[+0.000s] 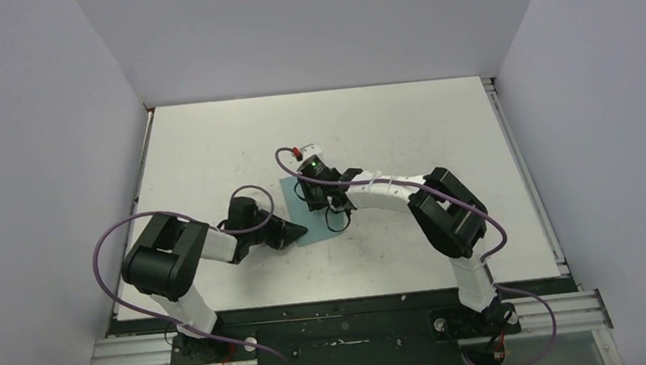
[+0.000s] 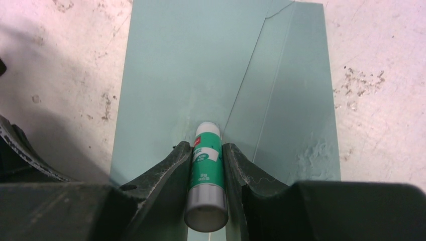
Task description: Place the letter into the envelope and seal it
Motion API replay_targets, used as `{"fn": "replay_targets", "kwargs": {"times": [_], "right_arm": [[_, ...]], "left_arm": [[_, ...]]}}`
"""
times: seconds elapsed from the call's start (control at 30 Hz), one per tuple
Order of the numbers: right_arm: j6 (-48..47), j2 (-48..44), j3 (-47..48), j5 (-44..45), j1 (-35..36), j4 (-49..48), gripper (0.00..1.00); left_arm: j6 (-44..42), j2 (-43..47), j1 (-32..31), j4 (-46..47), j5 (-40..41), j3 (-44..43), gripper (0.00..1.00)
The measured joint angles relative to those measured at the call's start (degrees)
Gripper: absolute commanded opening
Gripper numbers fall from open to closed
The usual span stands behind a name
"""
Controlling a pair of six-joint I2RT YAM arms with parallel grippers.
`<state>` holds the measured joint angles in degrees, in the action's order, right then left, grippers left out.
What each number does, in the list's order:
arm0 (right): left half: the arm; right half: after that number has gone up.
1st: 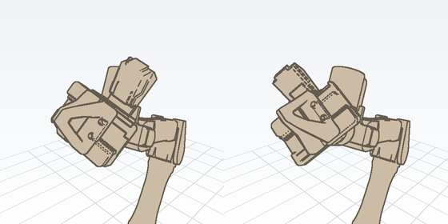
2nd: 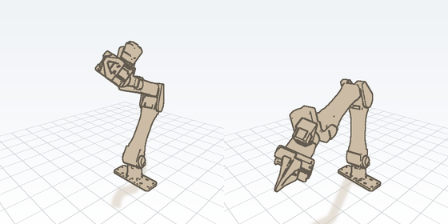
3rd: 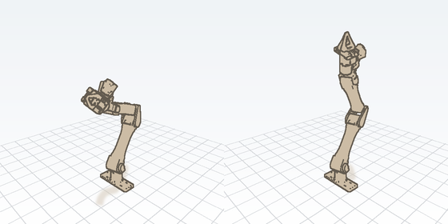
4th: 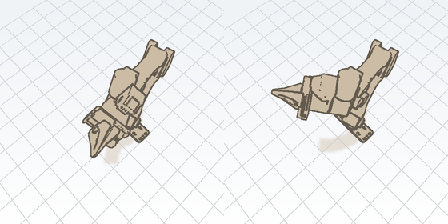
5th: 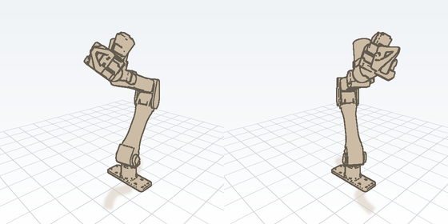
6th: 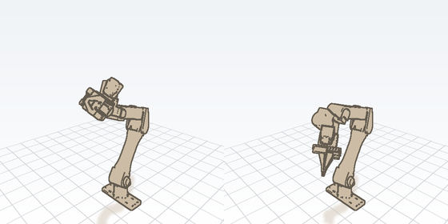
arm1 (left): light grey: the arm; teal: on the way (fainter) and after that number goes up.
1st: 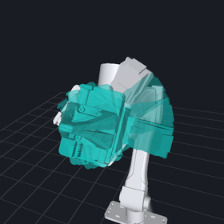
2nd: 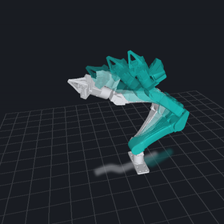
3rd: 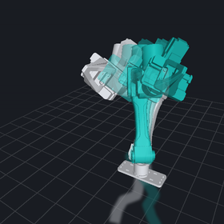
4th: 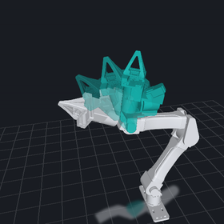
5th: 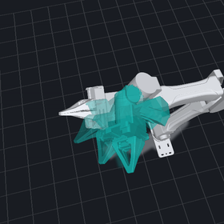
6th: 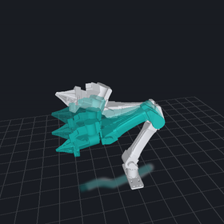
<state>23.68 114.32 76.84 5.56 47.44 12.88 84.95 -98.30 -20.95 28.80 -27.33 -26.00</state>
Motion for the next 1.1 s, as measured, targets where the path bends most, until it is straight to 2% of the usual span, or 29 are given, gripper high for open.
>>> {"fn": "replay_targets", "kwargs": {"times": [0.23,0.7,1.1], "right_arm": [[-0.11,0.96,1.05,0.24,0.22,-0.09,0.05],[0.28,-3.98,-4.39,-0.57,2.01,2.69,0.05],[0.68,1.25,2.47,-1.07,-0.70,2.75,0.05]], "left_arm": [[0.48,-0.70,0.00,1.18,-0.70,0.02,0.00],[1.03,-0.72,-0.17,2.78,-0.31,0.76,0.00],[1.27,-0.76,-0.26,3.48,-0.11,1.07,0.00]]}}
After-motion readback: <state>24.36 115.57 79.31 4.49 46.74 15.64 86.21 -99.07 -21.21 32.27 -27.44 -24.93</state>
